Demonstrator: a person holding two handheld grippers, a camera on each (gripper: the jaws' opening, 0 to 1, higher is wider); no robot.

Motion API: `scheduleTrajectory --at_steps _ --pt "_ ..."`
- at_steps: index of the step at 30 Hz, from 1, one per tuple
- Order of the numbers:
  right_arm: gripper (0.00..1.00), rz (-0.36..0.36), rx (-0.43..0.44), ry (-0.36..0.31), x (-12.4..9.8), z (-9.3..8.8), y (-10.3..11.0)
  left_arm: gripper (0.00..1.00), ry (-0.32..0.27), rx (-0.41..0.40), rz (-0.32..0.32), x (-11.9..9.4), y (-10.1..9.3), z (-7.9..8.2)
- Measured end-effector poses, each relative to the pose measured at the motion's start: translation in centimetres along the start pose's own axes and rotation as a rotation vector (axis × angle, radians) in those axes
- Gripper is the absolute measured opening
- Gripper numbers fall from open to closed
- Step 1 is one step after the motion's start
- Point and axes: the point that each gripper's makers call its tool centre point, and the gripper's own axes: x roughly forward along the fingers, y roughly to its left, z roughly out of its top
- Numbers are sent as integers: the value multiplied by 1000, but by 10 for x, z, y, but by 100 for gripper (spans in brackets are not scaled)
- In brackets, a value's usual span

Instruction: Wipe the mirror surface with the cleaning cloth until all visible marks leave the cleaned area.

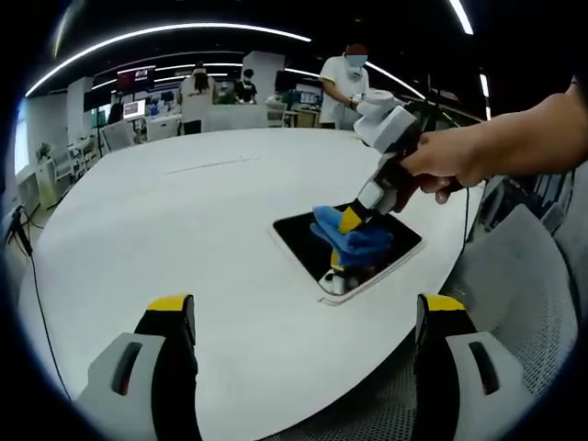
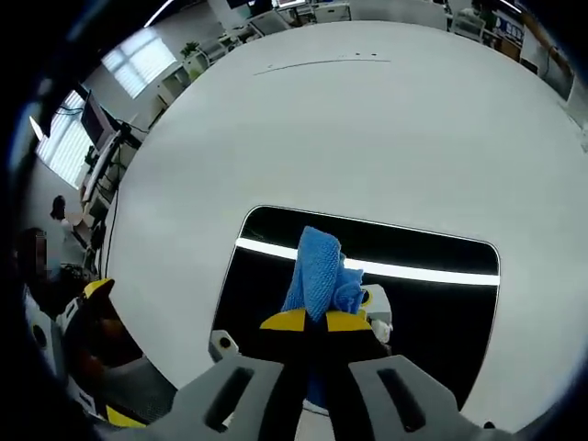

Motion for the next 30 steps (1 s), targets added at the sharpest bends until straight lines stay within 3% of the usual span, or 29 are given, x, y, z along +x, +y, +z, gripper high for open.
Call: scheduleTrajectory --at_steps 8,30 --pt "0 12 3 15 0 -8 3 99 11 5 10 -2 8 -5" --pt "0 32 9 26 -8 -36 11 99 5 6 0 -1 3 -4"
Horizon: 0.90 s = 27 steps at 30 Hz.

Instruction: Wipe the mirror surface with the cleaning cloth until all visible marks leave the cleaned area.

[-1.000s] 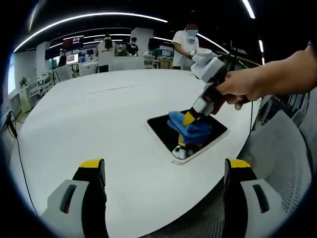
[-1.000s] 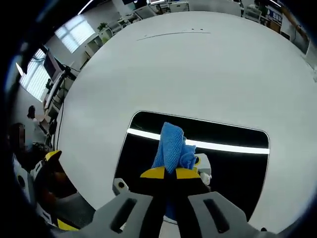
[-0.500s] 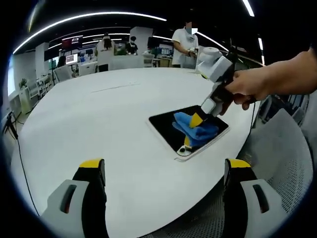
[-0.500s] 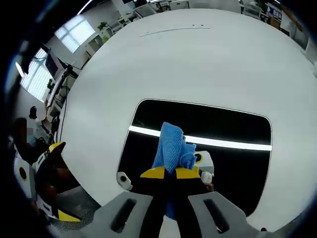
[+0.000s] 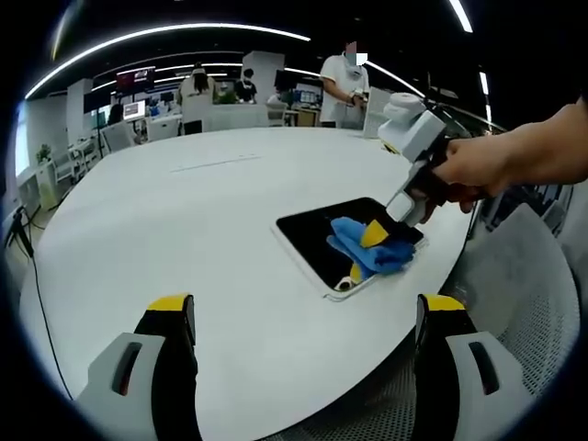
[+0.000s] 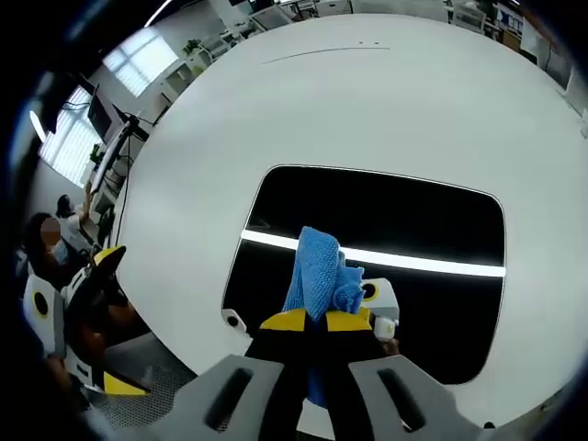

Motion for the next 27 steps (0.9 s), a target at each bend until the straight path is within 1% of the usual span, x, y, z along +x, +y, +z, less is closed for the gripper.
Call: scheduleTrajectory --at_steps 3,7,10,19,27 --pt "0 4 -1 3 -1 -3 2 99 2 0 -2 0 -1 0" --pt "0 6 -1 5 -2 -6 3 99 5 13 -21 1 -4 -1" --pt "0 10 14 16 -2 -9 4 99 2 6 -14 1 -2 -1" --pt "0 21 12 37 -4 -16 4 99 10 10 -24 1 -4 -2" --pt "0 24 -3 39 -1 -15 4 99 8 11 -21 0 -3 -2"
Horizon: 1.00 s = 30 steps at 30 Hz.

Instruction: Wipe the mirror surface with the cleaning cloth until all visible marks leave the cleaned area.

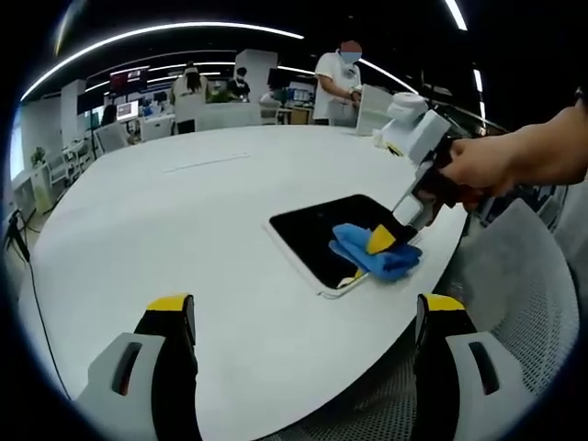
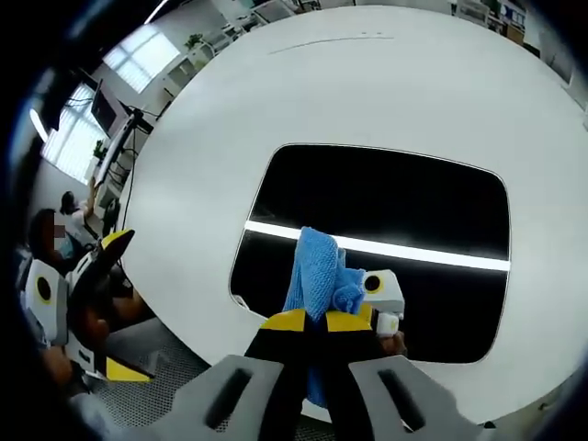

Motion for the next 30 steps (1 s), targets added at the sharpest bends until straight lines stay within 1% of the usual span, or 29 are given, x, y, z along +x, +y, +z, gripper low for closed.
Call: scheduleTrajectory --at_steps 6,8,9,10,15,22,30 --pt "0 0 -15 -6 -2 -1 1 99 -10 -9 14 -1 3 1" --pt "0 23 -19 -12 -5 -3 6 99 -7 -10 16 -1 3 1" --pt "0 27 -35 -6 -6 -5 9 99 -6 -10 18 -1 3 1" --pt "0 16 -56 -12 -6 -5 8 99 -7 -12 19 -1 3 1" --pt "0 17 -56 -17 -6 -6 6 99 -8 -17 33 -2 6 2" --pt "0 26 -39 -23 -9 -7 -2 99 -7 -16 41 -2 7 2" --pt "0 30 -12 -29 -13 -9 -16 99 -7 -22 49 -3 8 2"
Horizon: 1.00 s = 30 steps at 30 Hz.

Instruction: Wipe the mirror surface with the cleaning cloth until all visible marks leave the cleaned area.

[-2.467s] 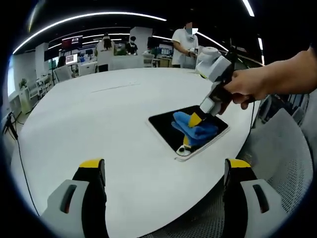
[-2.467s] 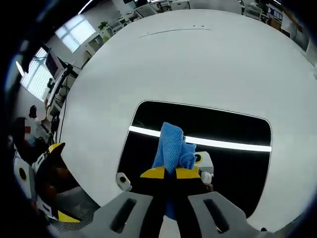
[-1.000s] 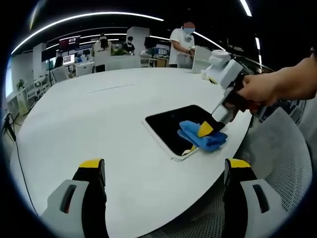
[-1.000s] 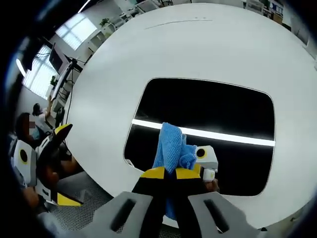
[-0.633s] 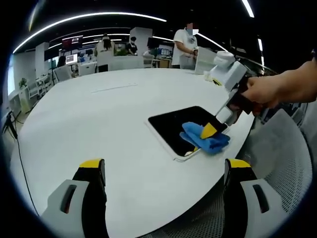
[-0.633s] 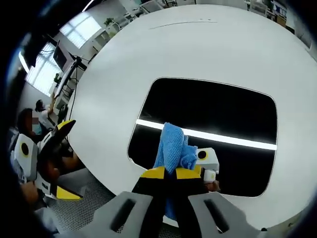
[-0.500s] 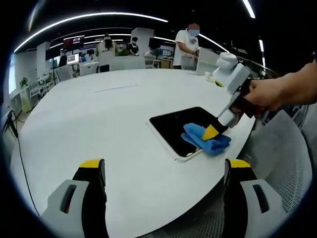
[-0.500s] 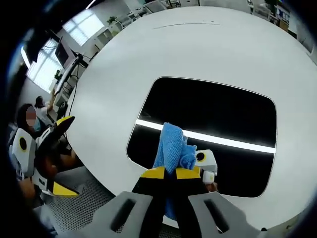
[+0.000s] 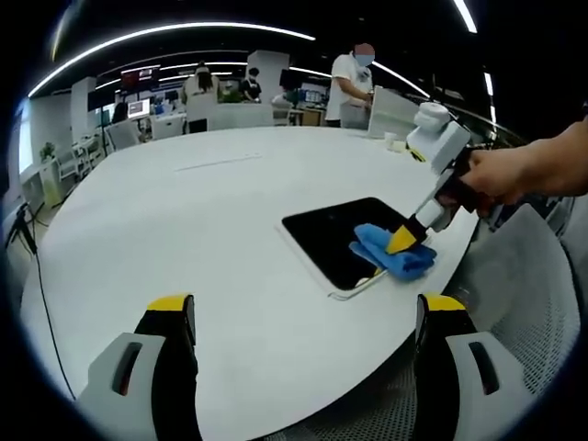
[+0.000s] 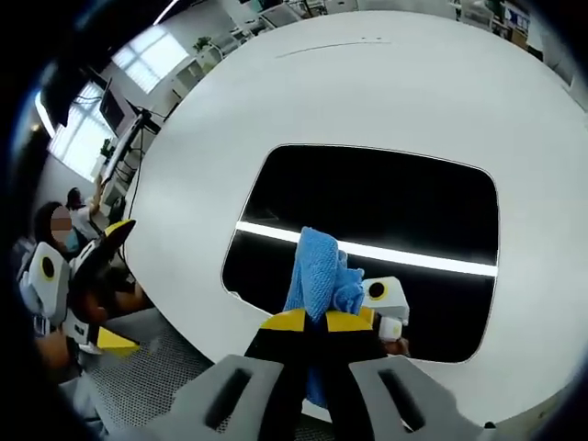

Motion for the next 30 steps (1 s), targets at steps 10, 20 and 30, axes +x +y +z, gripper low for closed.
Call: scheduleTrajectory --at_steps 10,20,30 --pt "0 -5 5 8 -1 0 -7 99 8 12 -13 1 -4 -1" --pt "0 -15 -7 20 -3 -2 -15 99 -3 1 -2 0 -1 0" --pt "0 -25 10 20 -4 -2 -23 99 4 6 -19 2 -5 -1"
